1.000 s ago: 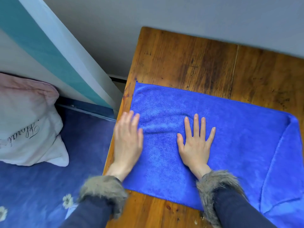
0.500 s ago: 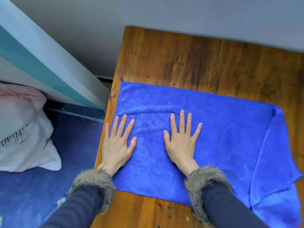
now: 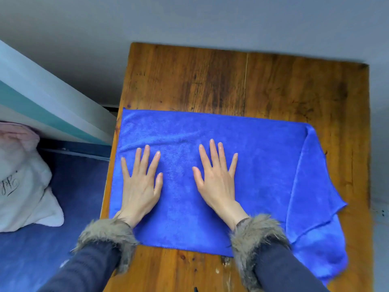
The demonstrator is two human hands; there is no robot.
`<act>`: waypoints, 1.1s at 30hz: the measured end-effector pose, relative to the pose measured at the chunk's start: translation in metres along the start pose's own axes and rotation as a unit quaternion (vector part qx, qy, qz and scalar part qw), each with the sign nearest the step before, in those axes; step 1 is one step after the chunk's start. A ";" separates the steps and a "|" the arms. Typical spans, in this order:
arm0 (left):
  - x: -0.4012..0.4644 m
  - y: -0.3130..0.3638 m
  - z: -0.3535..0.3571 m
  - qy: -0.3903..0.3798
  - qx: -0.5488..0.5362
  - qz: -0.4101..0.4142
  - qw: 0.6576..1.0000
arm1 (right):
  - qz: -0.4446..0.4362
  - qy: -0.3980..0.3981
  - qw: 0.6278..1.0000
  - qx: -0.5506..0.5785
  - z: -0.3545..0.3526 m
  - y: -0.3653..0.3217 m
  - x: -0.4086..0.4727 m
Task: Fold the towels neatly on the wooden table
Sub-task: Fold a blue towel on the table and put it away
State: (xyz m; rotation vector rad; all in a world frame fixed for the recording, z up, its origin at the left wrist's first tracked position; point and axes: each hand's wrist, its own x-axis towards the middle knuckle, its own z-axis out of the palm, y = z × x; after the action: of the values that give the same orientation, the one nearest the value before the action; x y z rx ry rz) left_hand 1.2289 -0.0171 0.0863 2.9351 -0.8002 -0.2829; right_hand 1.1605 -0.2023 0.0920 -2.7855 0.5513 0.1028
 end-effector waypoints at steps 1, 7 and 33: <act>0.002 0.023 0.001 0.001 -0.015 0.022 1.000 | 0.018 0.021 1.000 0.011 -0.007 0.013 -0.007; 0.008 0.171 0.022 -0.032 -0.061 0.136 0.988 | 0.160 0.123 0.979 0.042 -0.049 0.123 -0.054; -0.046 0.294 0.027 -0.005 -0.145 0.031 0.989 | 0.442 -0.071 0.852 0.272 -0.098 0.275 -0.090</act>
State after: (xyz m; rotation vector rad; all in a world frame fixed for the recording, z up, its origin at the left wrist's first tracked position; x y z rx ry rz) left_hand 1.0389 -0.2469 0.1056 2.6353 -0.7765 -0.3742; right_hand 0.9733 -0.4424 0.1203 -1.7740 1.5019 0.2873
